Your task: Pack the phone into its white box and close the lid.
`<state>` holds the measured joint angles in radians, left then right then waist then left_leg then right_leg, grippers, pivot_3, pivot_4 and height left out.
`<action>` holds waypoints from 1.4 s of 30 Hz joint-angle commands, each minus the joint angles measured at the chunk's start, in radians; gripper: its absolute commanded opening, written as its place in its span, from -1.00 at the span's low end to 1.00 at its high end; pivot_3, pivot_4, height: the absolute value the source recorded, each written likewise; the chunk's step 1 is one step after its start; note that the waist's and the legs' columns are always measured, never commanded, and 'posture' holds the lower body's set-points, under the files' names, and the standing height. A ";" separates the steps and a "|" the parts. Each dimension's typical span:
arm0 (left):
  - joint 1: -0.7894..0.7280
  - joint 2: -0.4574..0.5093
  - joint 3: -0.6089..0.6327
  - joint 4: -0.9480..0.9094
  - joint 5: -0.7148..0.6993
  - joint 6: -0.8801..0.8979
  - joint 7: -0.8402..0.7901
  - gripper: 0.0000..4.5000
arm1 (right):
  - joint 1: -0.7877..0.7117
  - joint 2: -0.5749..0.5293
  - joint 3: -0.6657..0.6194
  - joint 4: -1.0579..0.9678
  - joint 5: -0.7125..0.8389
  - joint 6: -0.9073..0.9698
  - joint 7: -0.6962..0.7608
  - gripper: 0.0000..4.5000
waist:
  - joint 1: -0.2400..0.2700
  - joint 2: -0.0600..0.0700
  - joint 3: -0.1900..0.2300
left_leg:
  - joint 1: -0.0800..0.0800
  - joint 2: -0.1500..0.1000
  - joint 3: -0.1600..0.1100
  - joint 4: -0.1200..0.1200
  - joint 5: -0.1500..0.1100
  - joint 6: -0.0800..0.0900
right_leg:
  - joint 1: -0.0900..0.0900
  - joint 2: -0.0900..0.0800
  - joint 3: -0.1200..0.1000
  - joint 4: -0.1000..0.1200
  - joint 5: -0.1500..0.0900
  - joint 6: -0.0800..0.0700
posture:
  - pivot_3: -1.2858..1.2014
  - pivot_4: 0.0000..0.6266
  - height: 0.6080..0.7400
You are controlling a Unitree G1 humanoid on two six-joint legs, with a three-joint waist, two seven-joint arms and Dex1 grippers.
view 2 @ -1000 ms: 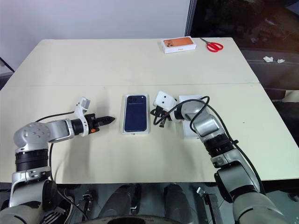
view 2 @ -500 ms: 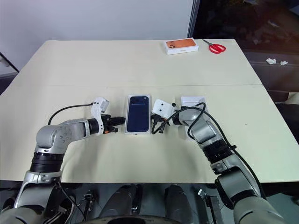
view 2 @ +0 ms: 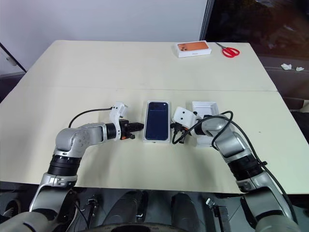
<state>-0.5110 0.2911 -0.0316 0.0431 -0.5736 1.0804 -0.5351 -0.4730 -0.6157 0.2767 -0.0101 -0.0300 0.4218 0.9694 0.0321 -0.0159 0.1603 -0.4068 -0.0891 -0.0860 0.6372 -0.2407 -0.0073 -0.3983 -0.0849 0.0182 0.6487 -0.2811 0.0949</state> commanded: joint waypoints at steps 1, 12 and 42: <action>-0.022 -0.046 -0.109 0.041 0.018 0.009 -0.048 -0.99 | 0.040 -0.050 -0.038 -0.072 0.020 0.028 0.013 -1.00 | 0.009 0.000 0.000 | 0.000 0.000 0.000 0.000 0.000 0.000 | 0.000 0.000 0.000 0.000 0.000 0.000 | 0.03 -0.52 1.00; -0.053 -0.049 -0.116 0.075 0.062 -0.033 -0.098 -0.99 | 0.039 -0.080 -0.039 -0.063 0.013 0.014 0.010 -1.00 | 0.005 0.000 0.000 | 0.000 0.000 0.000 0.005 -0.001 0.001 | 0.003 -0.001 -0.001 -0.001 0.000 0.001 | 0.03 -0.52 1.00; 0.184 0.362 0.159 -0.096 0.073 -0.506 -0.377 0.98 | -0.103 -0.193 -0.179 -0.392 0.228 0.889 -0.114 0.74 | -0.034 0.001 0.004 | -0.004 0.003 0.001 -0.005 -0.001 0.002 | -0.008 0.000 0.002 0.000 0.000 0.000 | 0.03 -0.52 1.00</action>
<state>-0.3196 0.6451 0.0948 -0.0065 -0.4880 0.6140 -0.8998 -0.5503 -0.7892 0.1135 -0.3349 0.1673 1.2438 0.8601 -0.0020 -0.0148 0.1641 -0.4107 -0.0867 -0.0852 0.6326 -0.2418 -0.0055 -0.4063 -0.0857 0.0201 0.6488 -0.2815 0.0951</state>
